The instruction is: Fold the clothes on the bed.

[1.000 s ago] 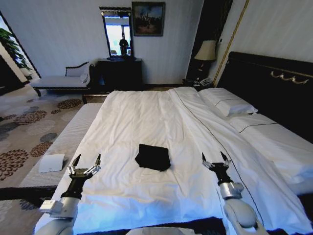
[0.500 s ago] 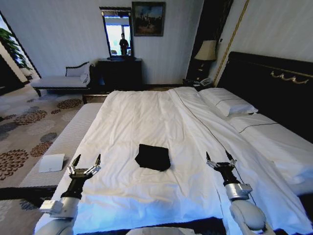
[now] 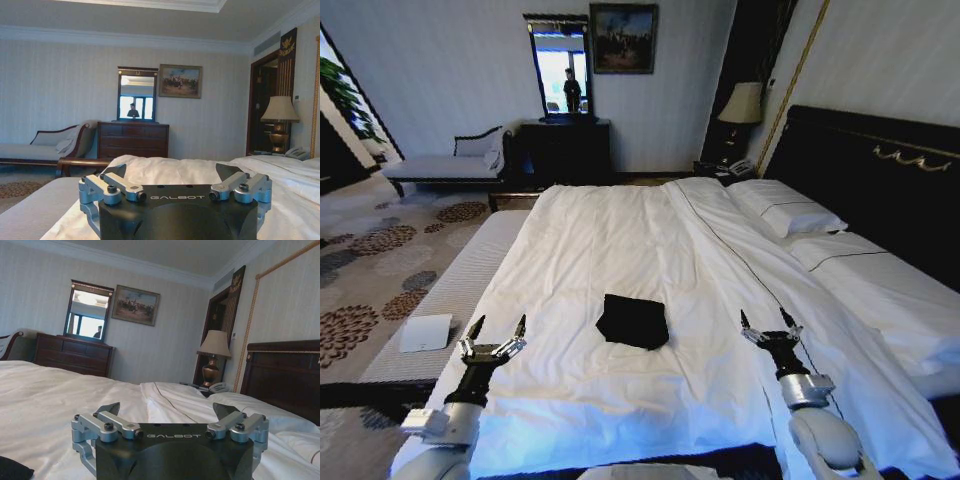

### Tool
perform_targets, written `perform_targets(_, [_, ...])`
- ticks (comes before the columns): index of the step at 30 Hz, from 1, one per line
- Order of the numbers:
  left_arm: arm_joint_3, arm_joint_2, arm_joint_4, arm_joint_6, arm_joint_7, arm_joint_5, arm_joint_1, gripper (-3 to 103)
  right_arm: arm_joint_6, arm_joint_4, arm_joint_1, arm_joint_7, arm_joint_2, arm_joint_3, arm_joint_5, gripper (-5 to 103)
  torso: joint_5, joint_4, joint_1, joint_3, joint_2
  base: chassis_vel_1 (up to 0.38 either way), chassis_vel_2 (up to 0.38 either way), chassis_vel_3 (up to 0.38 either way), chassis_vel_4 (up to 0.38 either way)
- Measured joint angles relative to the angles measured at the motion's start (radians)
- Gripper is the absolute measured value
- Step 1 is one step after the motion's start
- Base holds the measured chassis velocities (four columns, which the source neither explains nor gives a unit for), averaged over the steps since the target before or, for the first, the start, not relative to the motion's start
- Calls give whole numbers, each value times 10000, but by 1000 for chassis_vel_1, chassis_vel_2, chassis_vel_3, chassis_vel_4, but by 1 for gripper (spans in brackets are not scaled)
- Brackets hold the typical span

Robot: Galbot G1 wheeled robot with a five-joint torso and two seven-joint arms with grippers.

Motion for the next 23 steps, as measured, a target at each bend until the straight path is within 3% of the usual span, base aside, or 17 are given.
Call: perform_targets(23, [0, 0, 0, 0, 0, 1, 0, 100, -13, -9, 11, 14, 0, -13, 0, 100, 0, 0, 0, 0, 0, 0, 0, 0, 0])
